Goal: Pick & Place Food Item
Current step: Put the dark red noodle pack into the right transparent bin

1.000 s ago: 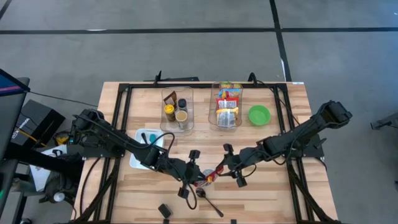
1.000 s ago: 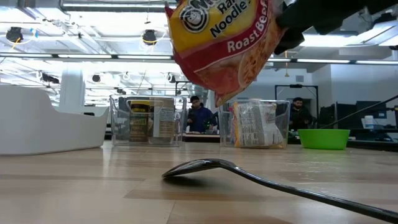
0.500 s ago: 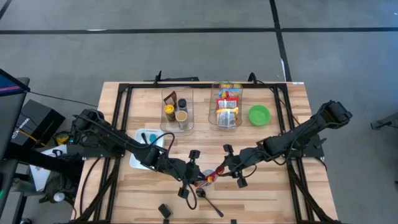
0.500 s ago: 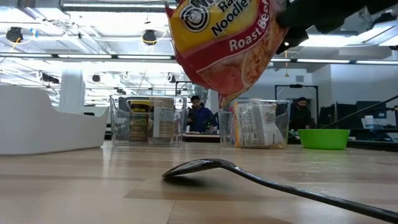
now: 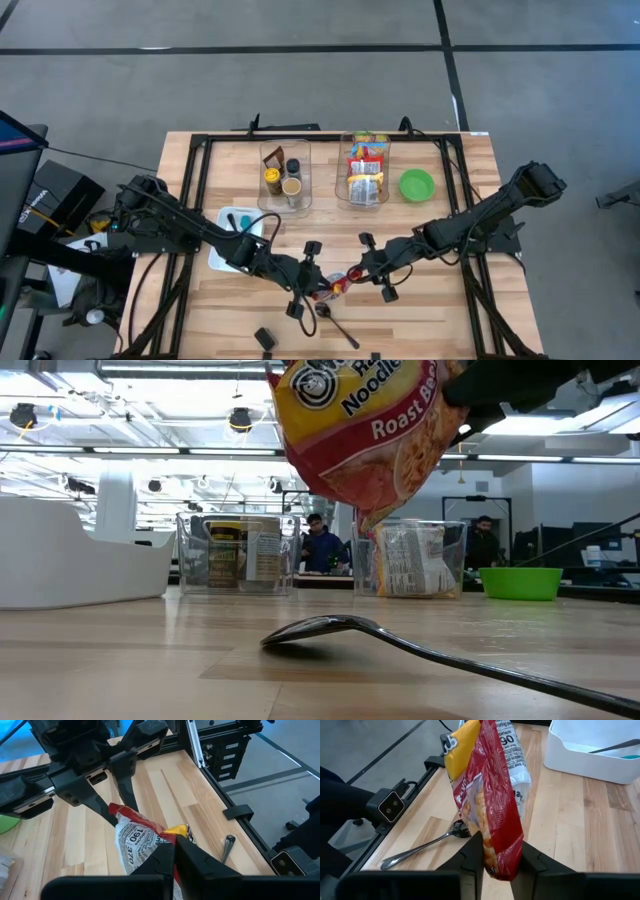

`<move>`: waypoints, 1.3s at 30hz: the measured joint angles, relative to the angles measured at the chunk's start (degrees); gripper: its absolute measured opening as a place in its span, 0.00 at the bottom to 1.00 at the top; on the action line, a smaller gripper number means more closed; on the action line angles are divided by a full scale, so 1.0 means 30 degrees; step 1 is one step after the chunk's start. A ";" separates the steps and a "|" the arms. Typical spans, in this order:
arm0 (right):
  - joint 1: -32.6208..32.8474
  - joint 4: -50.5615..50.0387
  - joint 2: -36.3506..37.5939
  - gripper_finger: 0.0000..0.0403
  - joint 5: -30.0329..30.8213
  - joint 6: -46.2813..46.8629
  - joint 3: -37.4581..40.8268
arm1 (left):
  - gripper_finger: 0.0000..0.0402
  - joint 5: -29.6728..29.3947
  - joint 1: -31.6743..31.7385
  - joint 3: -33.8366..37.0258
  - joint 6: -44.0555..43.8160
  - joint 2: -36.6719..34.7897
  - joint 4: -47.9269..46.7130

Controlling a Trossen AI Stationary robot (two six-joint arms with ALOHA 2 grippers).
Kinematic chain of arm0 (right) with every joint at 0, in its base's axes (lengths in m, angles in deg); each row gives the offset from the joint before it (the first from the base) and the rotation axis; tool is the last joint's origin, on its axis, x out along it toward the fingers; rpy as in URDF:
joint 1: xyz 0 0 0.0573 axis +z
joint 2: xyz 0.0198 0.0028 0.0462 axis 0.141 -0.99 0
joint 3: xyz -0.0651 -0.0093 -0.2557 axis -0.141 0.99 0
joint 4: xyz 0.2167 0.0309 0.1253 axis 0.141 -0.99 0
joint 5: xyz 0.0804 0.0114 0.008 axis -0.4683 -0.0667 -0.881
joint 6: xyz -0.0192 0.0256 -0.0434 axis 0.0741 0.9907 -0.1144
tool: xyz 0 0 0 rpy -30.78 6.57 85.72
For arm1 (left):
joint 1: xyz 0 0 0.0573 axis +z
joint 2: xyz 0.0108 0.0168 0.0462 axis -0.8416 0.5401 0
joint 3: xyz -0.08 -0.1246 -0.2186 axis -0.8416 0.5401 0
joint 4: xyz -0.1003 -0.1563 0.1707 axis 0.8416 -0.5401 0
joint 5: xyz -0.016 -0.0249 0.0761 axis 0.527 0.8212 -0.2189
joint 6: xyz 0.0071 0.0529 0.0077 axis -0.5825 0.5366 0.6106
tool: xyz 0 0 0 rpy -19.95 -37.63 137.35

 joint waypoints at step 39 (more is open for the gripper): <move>-0.0061 -0.1824 0.2166 0.05 0.1562 0.1902 0.0007 | 0.39 -0.3071 0.0211 -0.0007 -0.2300 -0.3820 -0.2123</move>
